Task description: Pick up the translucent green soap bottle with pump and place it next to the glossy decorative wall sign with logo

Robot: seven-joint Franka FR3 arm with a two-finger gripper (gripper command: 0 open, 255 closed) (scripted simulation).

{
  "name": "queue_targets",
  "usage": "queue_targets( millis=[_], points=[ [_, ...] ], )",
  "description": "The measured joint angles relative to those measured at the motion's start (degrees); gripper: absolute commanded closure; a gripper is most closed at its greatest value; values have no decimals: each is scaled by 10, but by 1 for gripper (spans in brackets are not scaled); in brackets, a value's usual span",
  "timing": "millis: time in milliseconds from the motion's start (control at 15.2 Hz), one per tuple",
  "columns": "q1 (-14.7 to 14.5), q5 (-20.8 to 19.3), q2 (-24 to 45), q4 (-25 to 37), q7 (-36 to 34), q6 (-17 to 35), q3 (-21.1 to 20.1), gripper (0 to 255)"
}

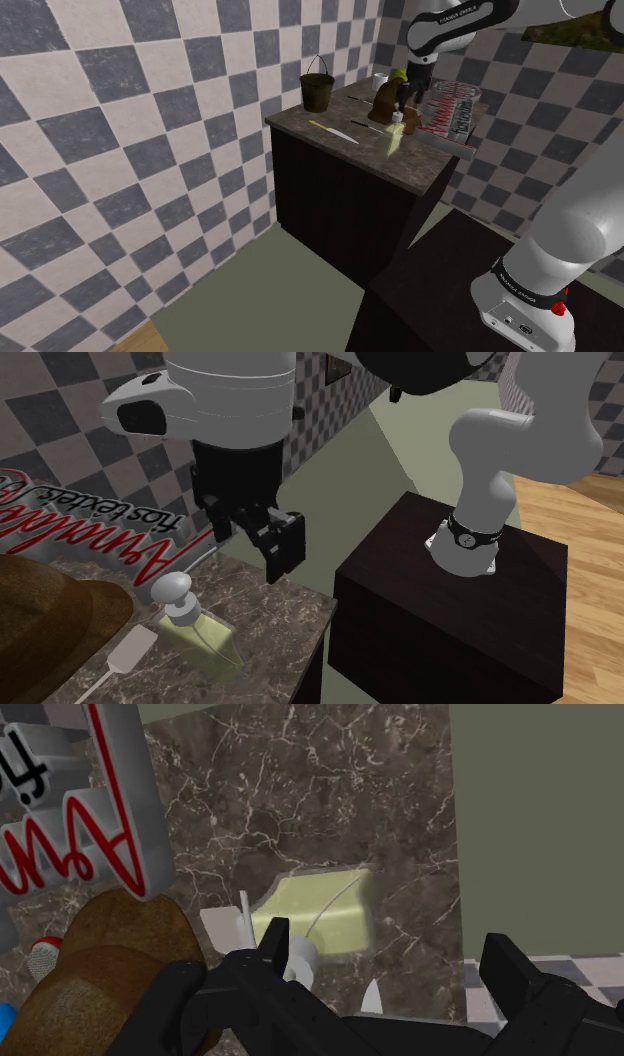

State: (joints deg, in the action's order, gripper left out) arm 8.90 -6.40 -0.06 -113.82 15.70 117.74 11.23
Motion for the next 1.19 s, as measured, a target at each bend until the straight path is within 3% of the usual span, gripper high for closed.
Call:
queue_targets(
  millis=[462,1188],
  points=[
    [29,40,128,133,51,12,17,0],
    [36,49,165,123,59,61,17,0]
  ],
)
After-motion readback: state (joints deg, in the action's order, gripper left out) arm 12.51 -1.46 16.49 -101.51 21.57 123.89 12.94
